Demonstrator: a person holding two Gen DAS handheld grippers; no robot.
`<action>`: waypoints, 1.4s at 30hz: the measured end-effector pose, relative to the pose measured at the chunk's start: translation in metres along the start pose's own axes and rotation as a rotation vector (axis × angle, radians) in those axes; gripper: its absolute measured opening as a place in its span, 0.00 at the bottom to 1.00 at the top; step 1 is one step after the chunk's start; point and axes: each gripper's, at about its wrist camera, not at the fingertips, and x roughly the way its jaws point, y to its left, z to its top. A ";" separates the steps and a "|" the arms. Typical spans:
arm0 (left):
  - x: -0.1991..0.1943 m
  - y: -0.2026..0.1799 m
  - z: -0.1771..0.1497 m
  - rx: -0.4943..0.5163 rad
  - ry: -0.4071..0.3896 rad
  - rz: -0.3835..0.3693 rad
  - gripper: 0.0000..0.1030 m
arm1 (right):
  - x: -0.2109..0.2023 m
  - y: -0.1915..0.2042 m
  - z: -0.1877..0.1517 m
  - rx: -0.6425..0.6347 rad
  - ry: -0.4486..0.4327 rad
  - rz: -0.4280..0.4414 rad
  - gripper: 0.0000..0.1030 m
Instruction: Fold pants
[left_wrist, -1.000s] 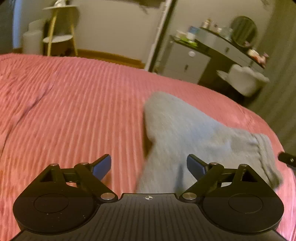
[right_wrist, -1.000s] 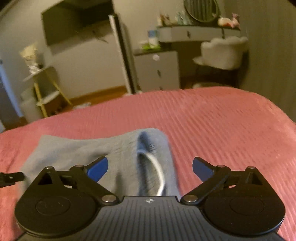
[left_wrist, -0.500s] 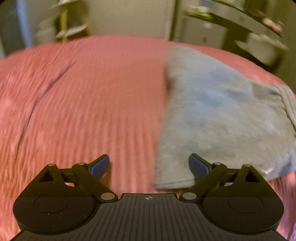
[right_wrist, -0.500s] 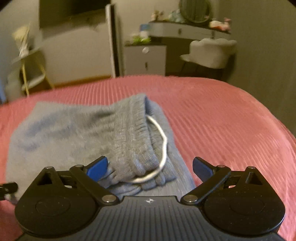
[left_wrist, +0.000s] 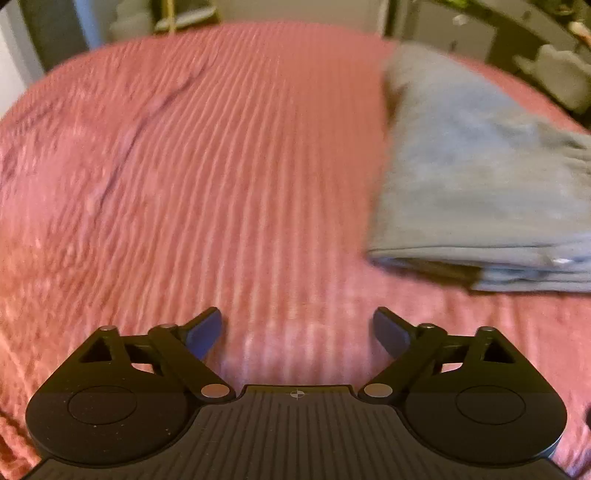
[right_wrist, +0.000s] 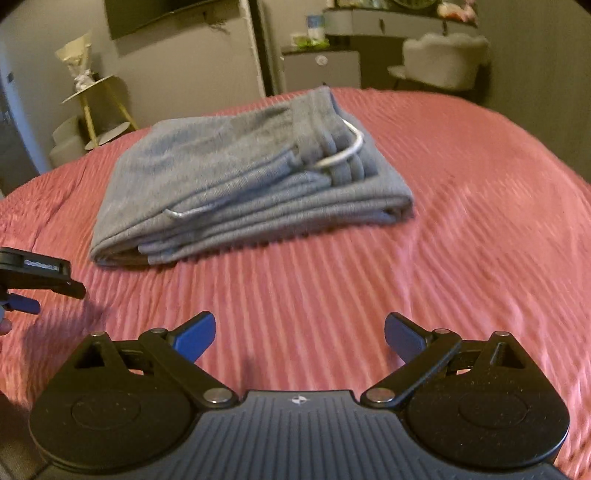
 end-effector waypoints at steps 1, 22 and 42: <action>-0.009 -0.005 -0.003 0.013 -0.023 0.000 0.94 | -0.002 0.002 -0.004 0.006 0.007 -0.024 0.95; -0.039 -0.065 -0.058 0.244 -0.025 0.051 0.97 | -0.018 0.033 -0.003 -0.173 0.108 -0.187 0.95; -0.023 -0.082 -0.017 0.221 -0.124 0.033 0.97 | 0.016 0.031 0.027 -0.089 -0.040 -0.141 0.95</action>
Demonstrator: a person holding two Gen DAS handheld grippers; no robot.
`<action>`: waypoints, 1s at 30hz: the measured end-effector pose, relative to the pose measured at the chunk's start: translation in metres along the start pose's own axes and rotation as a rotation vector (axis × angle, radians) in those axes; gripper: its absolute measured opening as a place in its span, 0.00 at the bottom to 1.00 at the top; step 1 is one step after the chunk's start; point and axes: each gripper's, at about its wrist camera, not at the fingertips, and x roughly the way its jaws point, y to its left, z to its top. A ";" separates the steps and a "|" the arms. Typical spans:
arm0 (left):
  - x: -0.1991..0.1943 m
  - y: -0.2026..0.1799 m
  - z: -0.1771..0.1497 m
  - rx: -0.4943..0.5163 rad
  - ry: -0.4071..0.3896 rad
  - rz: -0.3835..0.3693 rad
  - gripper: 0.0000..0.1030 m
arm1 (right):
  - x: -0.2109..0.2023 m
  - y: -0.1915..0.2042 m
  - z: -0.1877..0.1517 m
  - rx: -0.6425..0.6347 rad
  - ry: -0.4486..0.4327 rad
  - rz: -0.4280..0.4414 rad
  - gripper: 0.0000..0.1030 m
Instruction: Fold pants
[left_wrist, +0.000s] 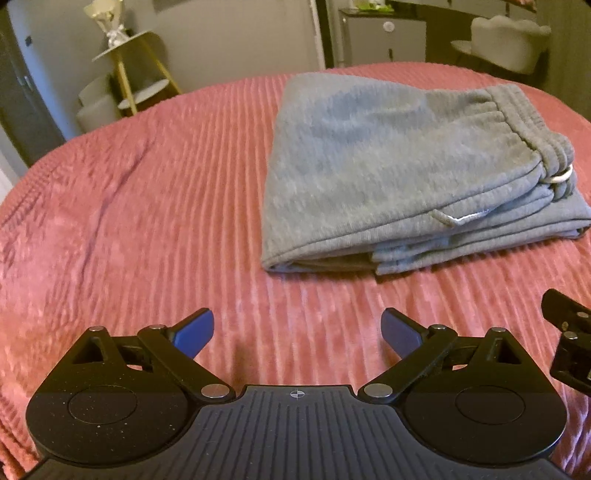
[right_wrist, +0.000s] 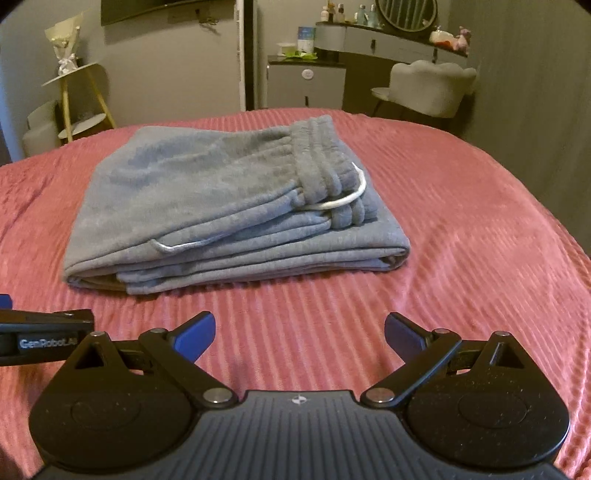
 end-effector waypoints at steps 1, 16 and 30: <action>0.002 -0.001 0.000 -0.006 0.006 -0.013 0.97 | 0.003 0.000 0.000 0.004 0.007 0.001 0.95; 0.011 -0.008 0.004 -0.007 0.009 -0.034 0.97 | 0.013 -0.001 0.005 0.022 -0.021 0.022 0.95; 0.011 -0.010 0.001 0.016 0.018 -0.033 0.97 | 0.016 -0.006 0.000 0.056 0.007 0.039 0.95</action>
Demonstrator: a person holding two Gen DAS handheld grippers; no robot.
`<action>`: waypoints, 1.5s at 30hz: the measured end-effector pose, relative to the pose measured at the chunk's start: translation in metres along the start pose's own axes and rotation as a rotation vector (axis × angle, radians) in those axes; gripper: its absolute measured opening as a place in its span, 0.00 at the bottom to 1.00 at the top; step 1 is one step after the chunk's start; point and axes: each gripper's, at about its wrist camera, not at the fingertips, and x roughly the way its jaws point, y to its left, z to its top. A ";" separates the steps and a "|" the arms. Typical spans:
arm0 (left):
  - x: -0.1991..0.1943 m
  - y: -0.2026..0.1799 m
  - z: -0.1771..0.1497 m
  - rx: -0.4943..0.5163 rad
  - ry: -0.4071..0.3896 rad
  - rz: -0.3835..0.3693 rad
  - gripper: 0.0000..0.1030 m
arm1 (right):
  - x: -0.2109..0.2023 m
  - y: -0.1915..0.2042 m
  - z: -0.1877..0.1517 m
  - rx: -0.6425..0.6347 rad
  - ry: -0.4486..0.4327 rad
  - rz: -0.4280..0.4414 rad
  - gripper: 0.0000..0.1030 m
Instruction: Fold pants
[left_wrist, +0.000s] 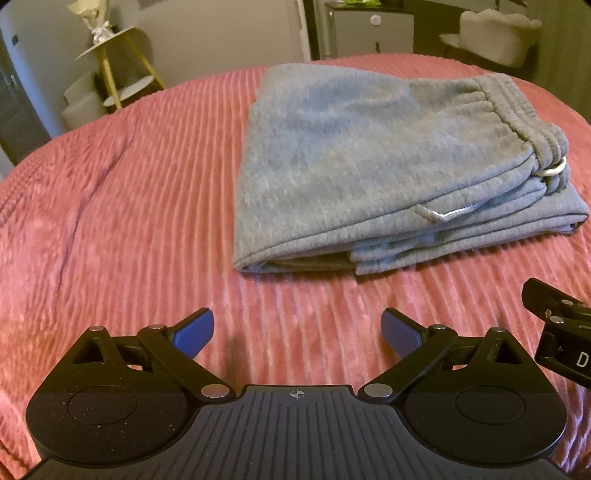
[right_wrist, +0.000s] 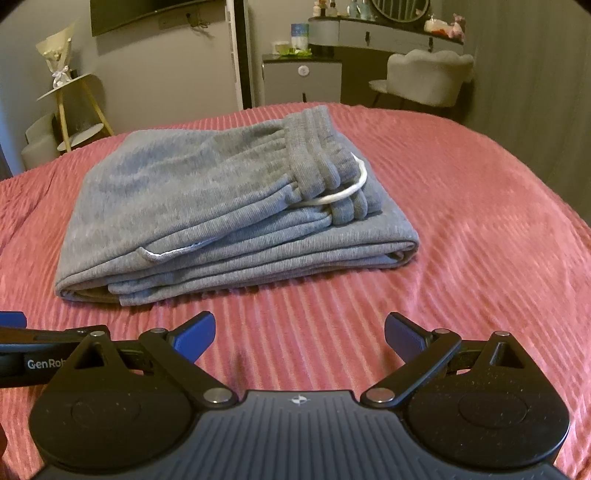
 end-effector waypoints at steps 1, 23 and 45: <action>0.001 0.001 0.000 -0.003 0.005 0.000 0.97 | 0.000 0.000 0.000 0.002 0.002 0.004 0.95; 0.004 0.004 0.002 -0.029 0.029 -0.012 0.97 | 0.006 0.002 -0.003 -0.026 0.023 -0.009 0.95; 0.005 0.002 0.001 -0.019 0.035 -0.020 0.97 | 0.007 0.005 -0.003 -0.043 0.023 -0.018 0.95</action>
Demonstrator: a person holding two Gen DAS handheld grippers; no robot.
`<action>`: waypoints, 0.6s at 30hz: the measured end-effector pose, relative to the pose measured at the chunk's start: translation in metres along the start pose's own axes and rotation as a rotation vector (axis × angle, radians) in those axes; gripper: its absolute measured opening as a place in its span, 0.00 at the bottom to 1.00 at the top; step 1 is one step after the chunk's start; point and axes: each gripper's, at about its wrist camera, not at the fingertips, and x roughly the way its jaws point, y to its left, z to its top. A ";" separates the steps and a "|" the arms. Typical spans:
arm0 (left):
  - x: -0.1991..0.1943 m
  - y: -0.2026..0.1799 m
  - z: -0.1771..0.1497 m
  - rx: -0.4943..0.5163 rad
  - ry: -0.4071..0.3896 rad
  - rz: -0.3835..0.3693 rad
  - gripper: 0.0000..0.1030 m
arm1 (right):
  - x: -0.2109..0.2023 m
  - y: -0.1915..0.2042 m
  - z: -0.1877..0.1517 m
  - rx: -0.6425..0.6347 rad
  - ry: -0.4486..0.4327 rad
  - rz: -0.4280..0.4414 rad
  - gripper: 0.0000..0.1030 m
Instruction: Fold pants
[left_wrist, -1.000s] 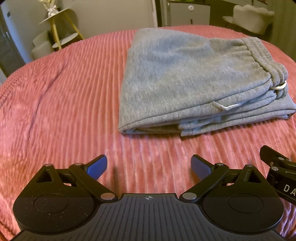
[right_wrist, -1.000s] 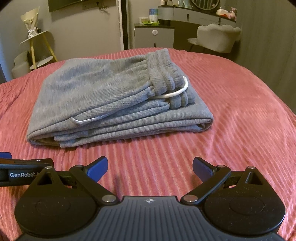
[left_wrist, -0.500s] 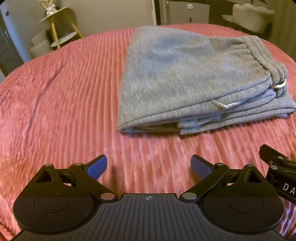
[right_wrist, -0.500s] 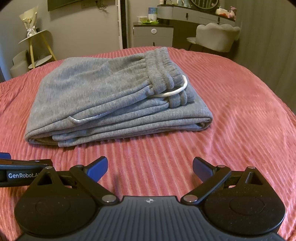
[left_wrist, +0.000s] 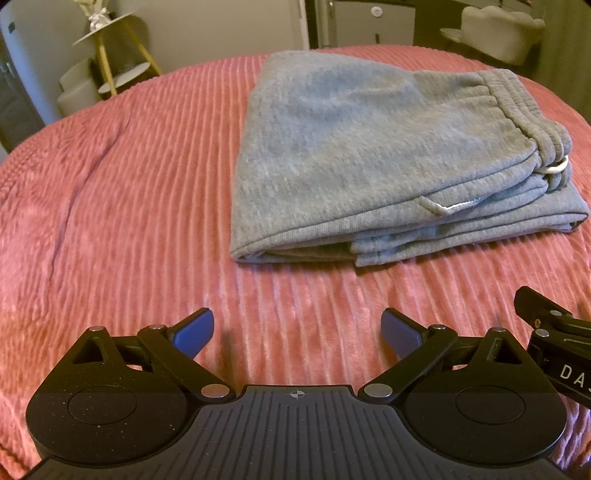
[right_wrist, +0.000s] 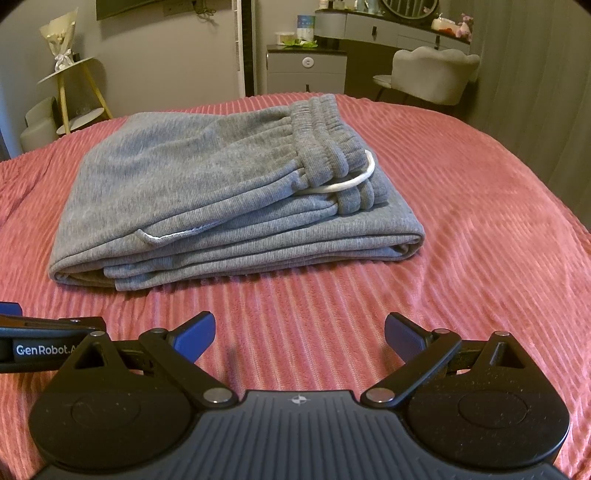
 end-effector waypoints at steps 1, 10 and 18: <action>0.000 0.000 0.000 0.001 0.000 0.000 0.97 | 0.000 0.000 0.000 -0.001 0.000 0.000 0.95; 0.000 0.001 0.000 0.006 0.004 -0.007 0.97 | 0.000 0.001 0.000 -0.009 0.001 -0.003 0.95; -0.001 0.001 0.000 0.006 0.004 -0.008 0.97 | 0.000 0.001 0.000 -0.012 0.005 -0.002 0.95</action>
